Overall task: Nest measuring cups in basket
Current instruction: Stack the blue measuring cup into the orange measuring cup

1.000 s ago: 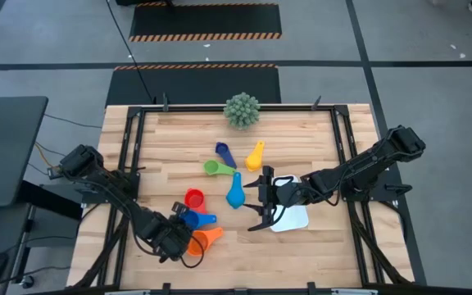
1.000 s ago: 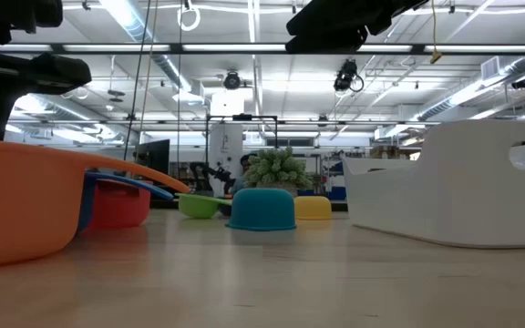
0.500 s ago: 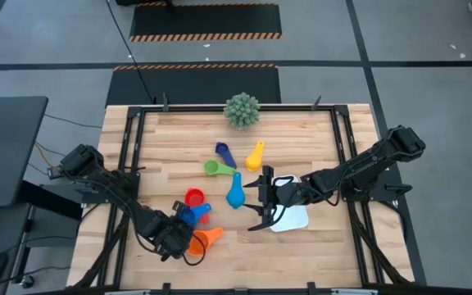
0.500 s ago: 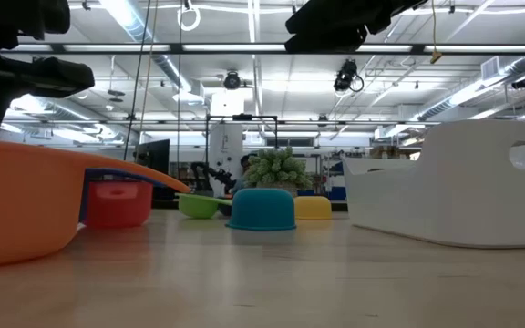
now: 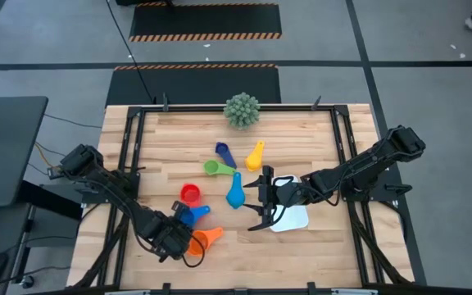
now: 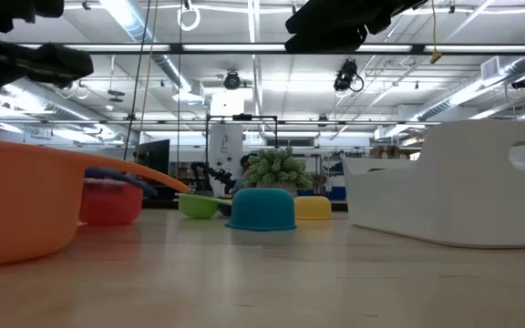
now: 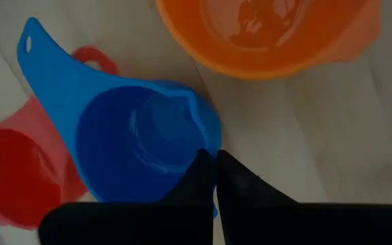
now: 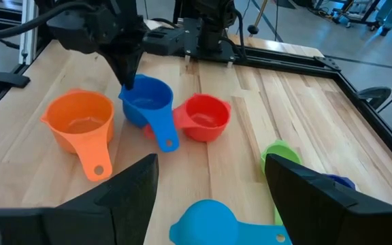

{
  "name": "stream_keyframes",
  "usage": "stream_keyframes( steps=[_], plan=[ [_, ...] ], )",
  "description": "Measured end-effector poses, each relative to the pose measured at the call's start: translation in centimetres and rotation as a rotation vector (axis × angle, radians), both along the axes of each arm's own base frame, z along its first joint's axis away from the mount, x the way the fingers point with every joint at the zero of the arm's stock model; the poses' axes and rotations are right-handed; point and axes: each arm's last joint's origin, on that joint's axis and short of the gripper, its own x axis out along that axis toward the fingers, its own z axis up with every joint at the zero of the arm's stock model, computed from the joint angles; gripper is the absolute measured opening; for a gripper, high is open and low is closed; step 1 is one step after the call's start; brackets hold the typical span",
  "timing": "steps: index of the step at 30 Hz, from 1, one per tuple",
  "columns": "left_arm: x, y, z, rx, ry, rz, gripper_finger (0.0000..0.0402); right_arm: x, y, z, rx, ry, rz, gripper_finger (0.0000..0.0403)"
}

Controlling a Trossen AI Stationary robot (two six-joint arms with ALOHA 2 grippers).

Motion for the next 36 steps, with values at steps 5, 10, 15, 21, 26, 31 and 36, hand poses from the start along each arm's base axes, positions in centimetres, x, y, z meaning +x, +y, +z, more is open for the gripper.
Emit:
stream_keyframes(
  steps=[5,10,15,21,26,31,36],
  plan=[
    [0.1,-0.1,0.5,0.004,0.007,-0.004,0.0003,0.0,0.0,0.0,0.0,0.0,0.0,0.0277],
    [0.1,-0.5,1.5,0.024,-0.001,-0.013,0.0002,0.0,0.0,0.0,0.0,0.001,0.0,0.0277],
    [0.0,-1.1,2.3,0.025,-0.028,-0.022,0.0002,0.0,0.0,0.0,0.0,0.001,0.0,0.0277],
    [0.1,-1.8,4.3,0.061,-0.078,-0.033,0.0002,0.0,0.0,0.0,-0.002,-0.005,0.002,0.0277],
    [0.4,-2.2,6.0,0.055,-0.114,-0.037,0.0002,0.0,0.0,0.0,0.002,-0.006,0.0,0.0277],
    [1.1,-3.2,7.1,-0.018,-0.2,-0.069,0.0002,0.0,0.0,0.0,0.002,-0.006,0.0,0.0277],
    [1.4,-4.3,7.5,-0.11,-0.272,-0.081,0.0002,0.0,0.0,0.0,0.002,-0.005,0.0,0.0277]
  ],
)
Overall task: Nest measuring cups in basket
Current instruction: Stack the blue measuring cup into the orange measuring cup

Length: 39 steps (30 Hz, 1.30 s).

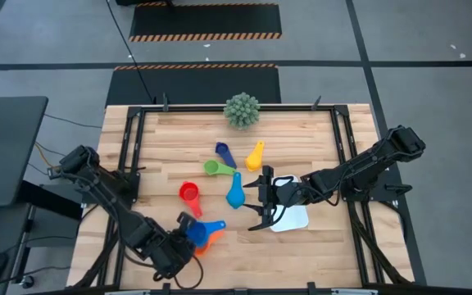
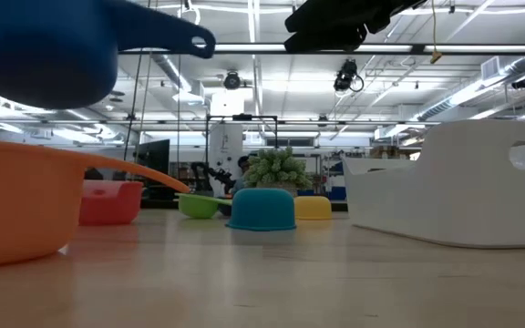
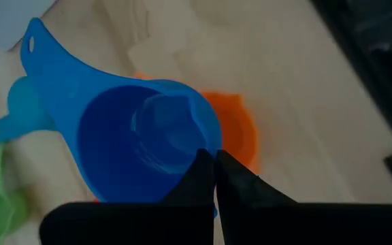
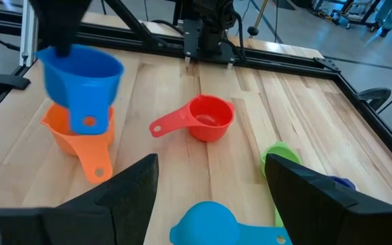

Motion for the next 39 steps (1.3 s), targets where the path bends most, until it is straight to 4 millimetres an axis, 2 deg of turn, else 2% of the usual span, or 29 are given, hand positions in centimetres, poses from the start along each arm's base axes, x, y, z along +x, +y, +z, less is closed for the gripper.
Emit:
stream_keyframes(
  steps=[9,14,20,31,39],
  plan=[
    [0.1,-2.2,-2.0,-0.024,0.043,0.013,0.0001,0.0,0.0,0.0,0.0,0.001,0.0,0.0277],
    [1.0,-3.4,-2.3,0.003,0.081,0.012,0.0001,0.0,0.0,0.1,0.003,-0.008,0.0,0.0277],
    [1.3,-3.6,-3.0,0.081,0.154,0.042,0.0001,0.1,0.0,0.1,0.007,-0.017,0.0,0.0277],
    [2.0,-3.5,-3.8,0.063,0.176,0.084,0.0001,0.1,0.1,0.2,0.012,-0.022,0.006,0.0277],
    [3.3,-2.6,-4.2,-0.026,0.219,0.218,0.0005,0.1,0.1,0.2,0.013,-0.022,0.008,0.0277]
  ],
)
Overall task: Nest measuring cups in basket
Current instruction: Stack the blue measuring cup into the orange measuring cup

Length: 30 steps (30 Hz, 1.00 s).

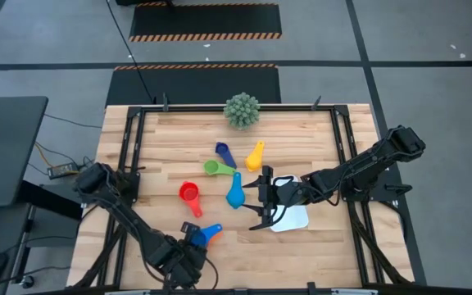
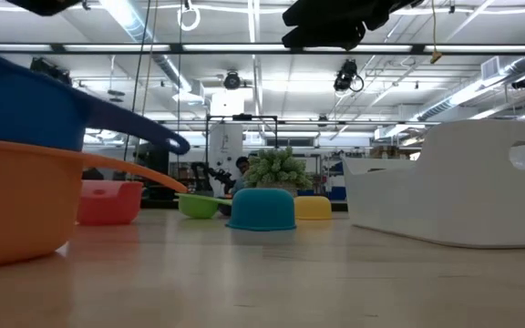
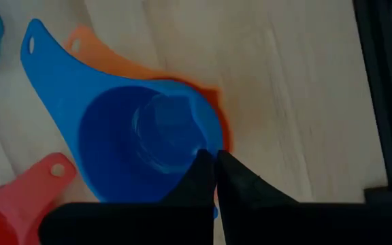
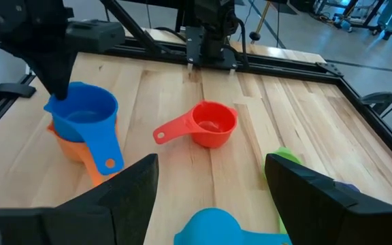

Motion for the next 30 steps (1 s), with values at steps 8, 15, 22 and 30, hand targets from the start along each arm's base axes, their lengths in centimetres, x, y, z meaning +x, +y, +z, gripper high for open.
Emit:
stream_keyframes(
  steps=[8,15,22,30],
  plan=[
    [0.4,0.5,-0.1,-0.043,0.036,0.037,0.0008,0.0,0.0,0.0,0.0,0.0,0.0,0.0277],
    [0.4,0.5,0.0,-0.026,0.024,0.016,0.0032,0.0,0.1,0.0,0.009,0.004,0.022,0.0277],
    [0.5,0.5,0.0,-0.012,0.019,-0.008,0.0074,0.0,0.1,0.0,0.009,0.004,0.022,0.0277],
    [0.6,1.1,0.1,0.078,-0.03,0.029,0.0125,0.0,0.1,0.0,0.01,0.002,0.024,0.0277]
  ],
)
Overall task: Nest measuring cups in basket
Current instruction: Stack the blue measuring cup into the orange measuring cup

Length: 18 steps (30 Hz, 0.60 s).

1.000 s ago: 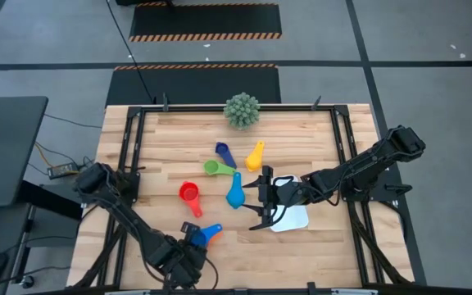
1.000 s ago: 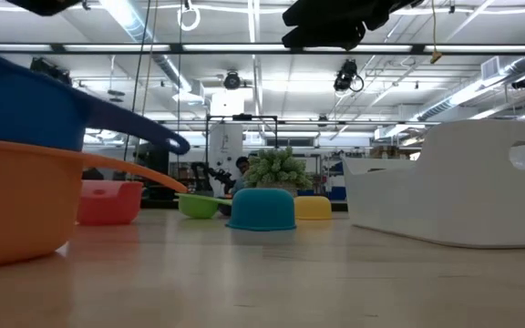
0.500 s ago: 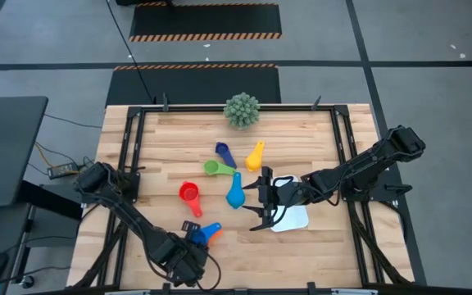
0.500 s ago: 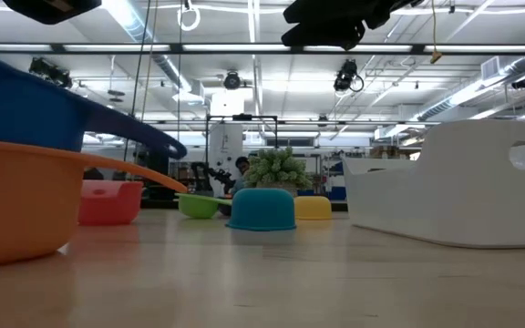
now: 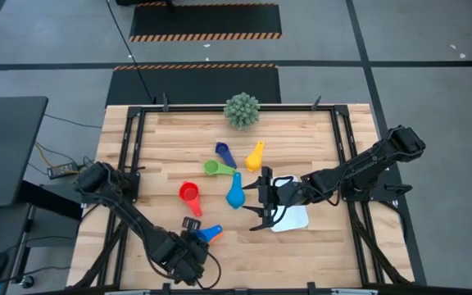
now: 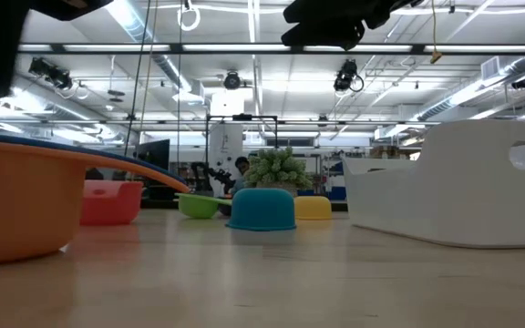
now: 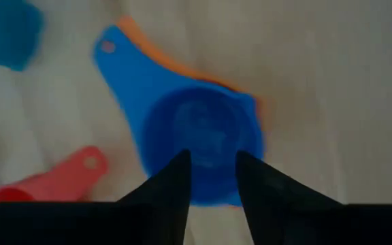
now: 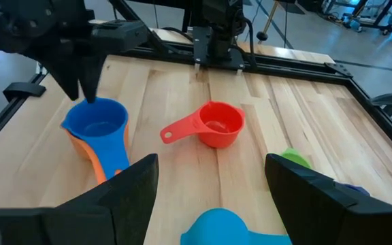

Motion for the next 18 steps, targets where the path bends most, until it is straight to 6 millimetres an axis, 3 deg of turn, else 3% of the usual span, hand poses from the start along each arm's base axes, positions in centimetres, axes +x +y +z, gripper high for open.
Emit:
stream_keyframes(
  steps=[8,18],
  plan=[
    [2.8,2.3,0.2,-0.075,-0.098,0.212,0.0139,0.0,0.0,0.1,0.002,-0.006,0.0,0.0277],
    [5.7,4.7,0.1,-0.285,-0.08,0.379,0.0231,-2.3,-0.2,0.5,-0.017,0.13,-0.013,0.0277]
  ],
)
